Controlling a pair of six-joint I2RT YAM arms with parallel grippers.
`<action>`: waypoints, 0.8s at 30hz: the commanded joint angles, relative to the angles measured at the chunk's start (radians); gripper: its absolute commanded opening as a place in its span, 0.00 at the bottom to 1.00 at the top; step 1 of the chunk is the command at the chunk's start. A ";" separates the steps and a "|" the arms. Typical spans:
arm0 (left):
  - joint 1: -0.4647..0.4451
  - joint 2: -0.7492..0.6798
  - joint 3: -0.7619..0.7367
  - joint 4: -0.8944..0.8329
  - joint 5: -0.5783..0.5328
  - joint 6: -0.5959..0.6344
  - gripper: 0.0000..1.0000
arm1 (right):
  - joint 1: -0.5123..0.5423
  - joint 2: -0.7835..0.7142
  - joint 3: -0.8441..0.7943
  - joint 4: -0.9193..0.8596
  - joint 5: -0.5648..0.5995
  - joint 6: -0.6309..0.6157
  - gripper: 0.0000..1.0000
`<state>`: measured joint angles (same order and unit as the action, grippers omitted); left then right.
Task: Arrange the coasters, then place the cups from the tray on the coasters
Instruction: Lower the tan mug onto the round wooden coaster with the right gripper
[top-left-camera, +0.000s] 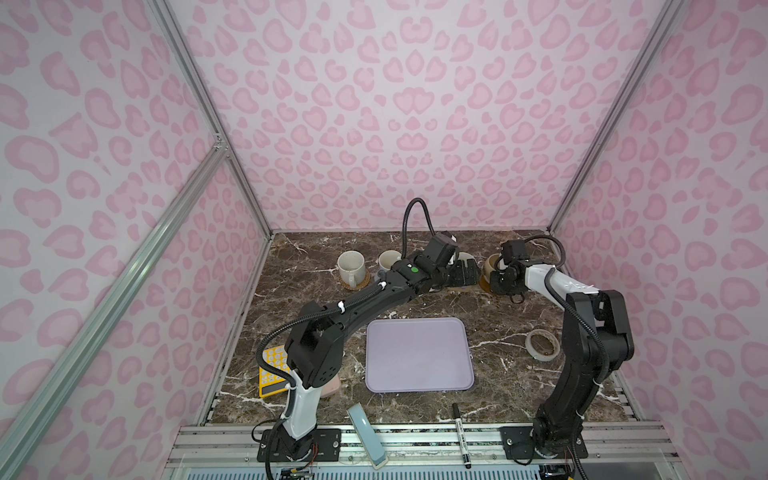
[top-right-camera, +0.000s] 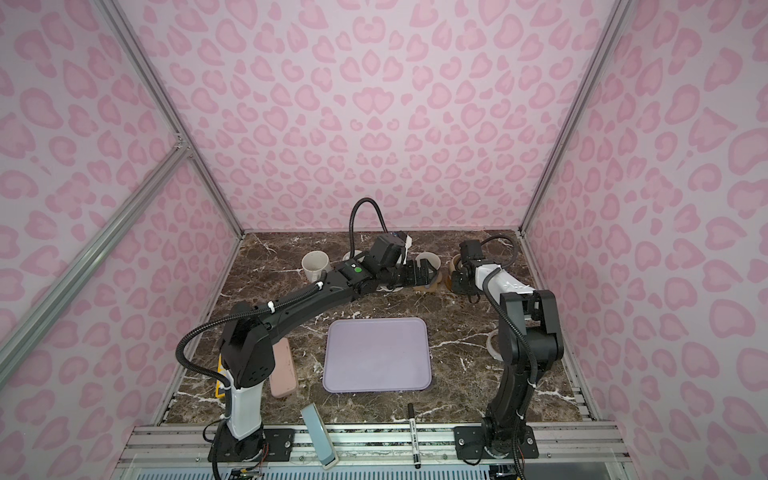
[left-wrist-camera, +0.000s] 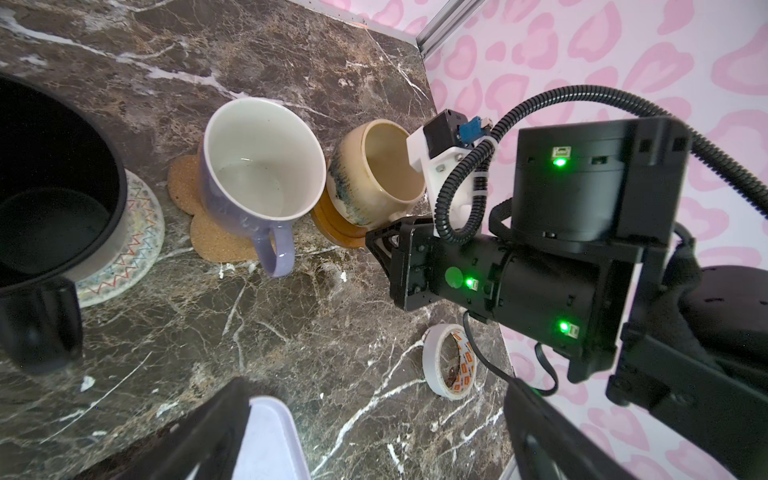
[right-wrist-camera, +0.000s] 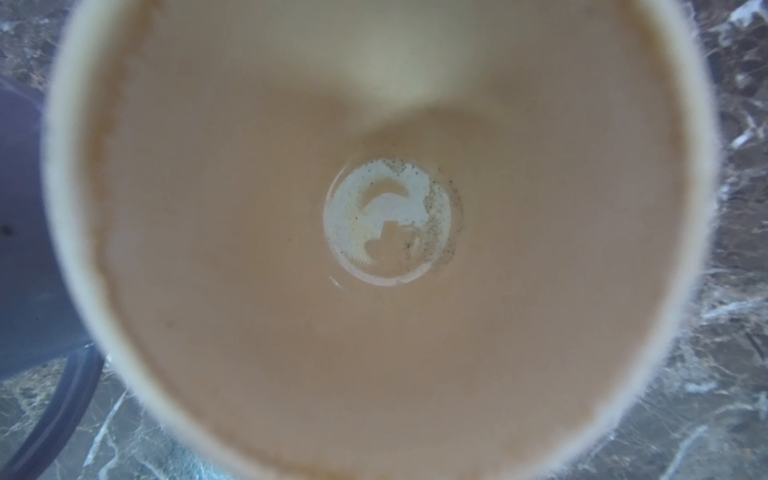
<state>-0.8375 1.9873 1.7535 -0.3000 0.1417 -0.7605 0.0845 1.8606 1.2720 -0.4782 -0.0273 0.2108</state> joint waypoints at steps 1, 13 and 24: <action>0.000 0.002 -0.005 0.019 0.004 0.006 0.97 | 0.001 0.001 -0.001 -0.033 -0.001 0.002 0.00; 0.002 -0.001 -0.027 0.047 0.015 -0.011 0.97 | -0.005 -0.013 -0.010 -0.040 -0.006 0.018 0.00; 0.002 0.004 -0.030 0.055 0.017 -0.013 0.97 | -0.004 0.002 -0.022 -0.021 -0.010 0.021 0.00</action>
<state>-0.8371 1.9873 1.7283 -0.2810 0.1528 -0.7685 0.0784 1.8416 1.2514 -0.4946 -0.0341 0.2268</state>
